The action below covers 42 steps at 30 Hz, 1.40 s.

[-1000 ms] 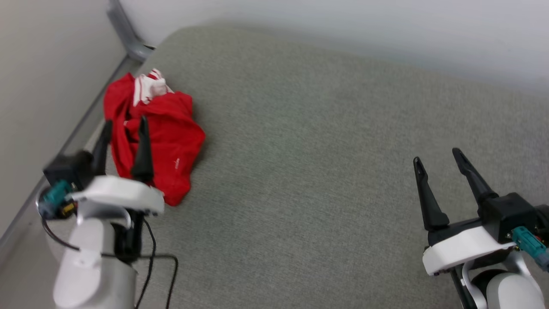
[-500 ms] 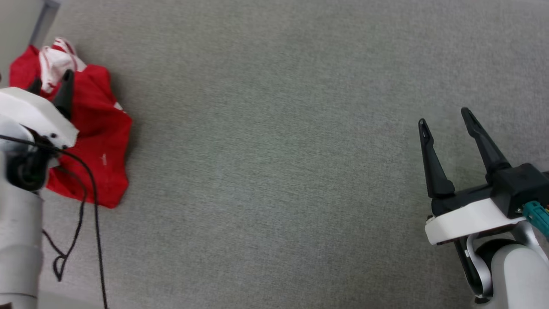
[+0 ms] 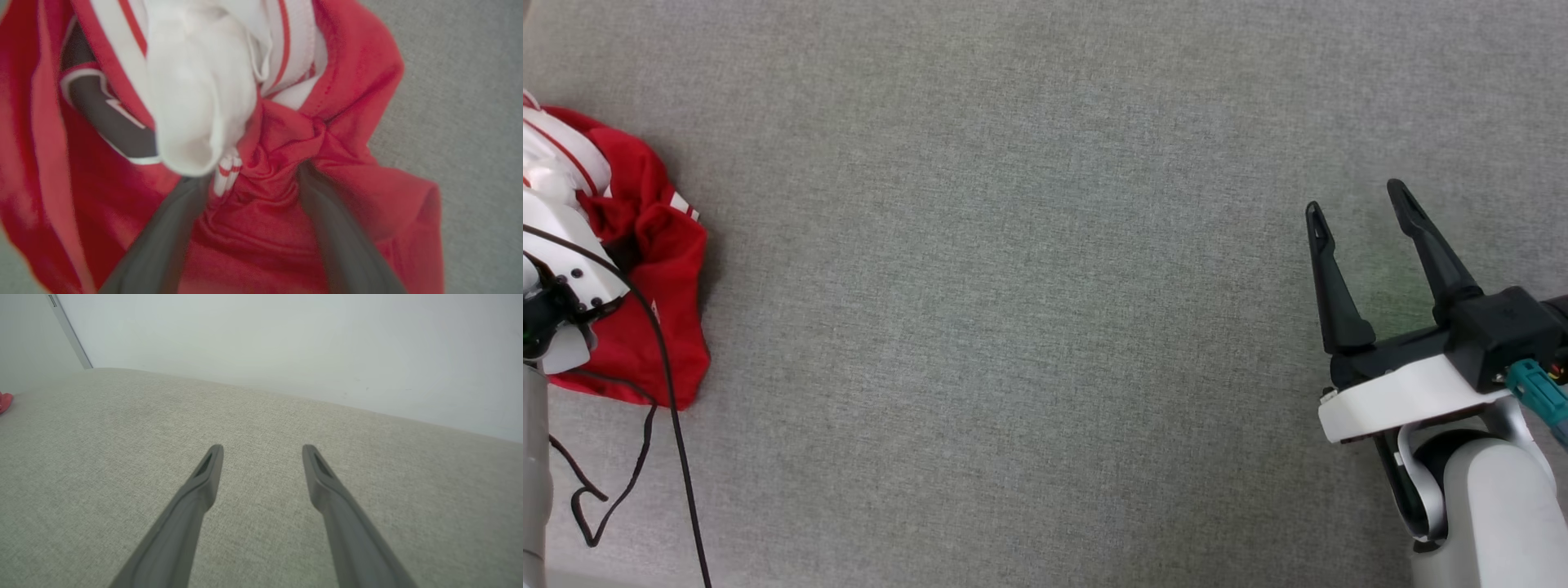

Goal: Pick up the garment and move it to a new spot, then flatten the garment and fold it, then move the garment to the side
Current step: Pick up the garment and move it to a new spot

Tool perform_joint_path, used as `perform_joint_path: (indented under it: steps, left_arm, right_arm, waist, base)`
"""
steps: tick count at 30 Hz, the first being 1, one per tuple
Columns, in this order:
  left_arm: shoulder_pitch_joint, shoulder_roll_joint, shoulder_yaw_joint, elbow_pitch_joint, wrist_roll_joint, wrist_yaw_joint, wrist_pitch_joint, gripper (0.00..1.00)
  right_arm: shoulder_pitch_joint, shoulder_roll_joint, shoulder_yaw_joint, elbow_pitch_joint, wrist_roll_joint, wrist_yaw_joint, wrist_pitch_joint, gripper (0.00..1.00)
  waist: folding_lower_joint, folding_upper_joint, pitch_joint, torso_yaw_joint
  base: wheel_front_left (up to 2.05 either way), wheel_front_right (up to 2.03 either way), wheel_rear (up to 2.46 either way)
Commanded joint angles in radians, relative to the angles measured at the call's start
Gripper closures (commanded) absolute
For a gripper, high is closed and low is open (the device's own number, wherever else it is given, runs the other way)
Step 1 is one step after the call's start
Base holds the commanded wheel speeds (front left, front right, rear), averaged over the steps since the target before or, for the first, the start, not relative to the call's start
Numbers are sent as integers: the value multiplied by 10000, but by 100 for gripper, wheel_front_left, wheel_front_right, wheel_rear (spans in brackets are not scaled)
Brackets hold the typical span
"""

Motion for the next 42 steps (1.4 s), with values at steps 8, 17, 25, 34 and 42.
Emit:
perform_joint_path:
  steps: [8,17,25,34,42]
  left_arm:
    - [657,-514,-406,98,259,-54,-1014,100]
    - [756,-457,-559,-411,1183,304,-4486,100]
    - [1055,-737,-865,-850,1788,478,-6725,100]
    - [1386,-1347,-1257,-1953,2169,648,-8307,100]
    - [2018,-2178,-1738,-3621,2268,769,-8700,100]
  right_arm:
    - [197,0,-276,199,91,-7,-139,0]
    - [886,1,-518,312,397,-7,-203,0]
    - [1541,1,-623,372,607,-7,-94,0]
    - [2172,3,-809,185,776,-7,69,0]
    - [2700,5,-937,-80,886,-7,247,0]
  waist:
    - [0,-1,-719,-82]
    - [0,-1,-2215,16]
    - [0,-1,-3354,-80]
    - [0,-1,-4239,-834]
    - [0,-1,-4605,-1827]
  base:
    - [0,0,0]
    - [0,0,0]
    - [0,0,0]
    - [0,0,0]
    - [0,0,0]
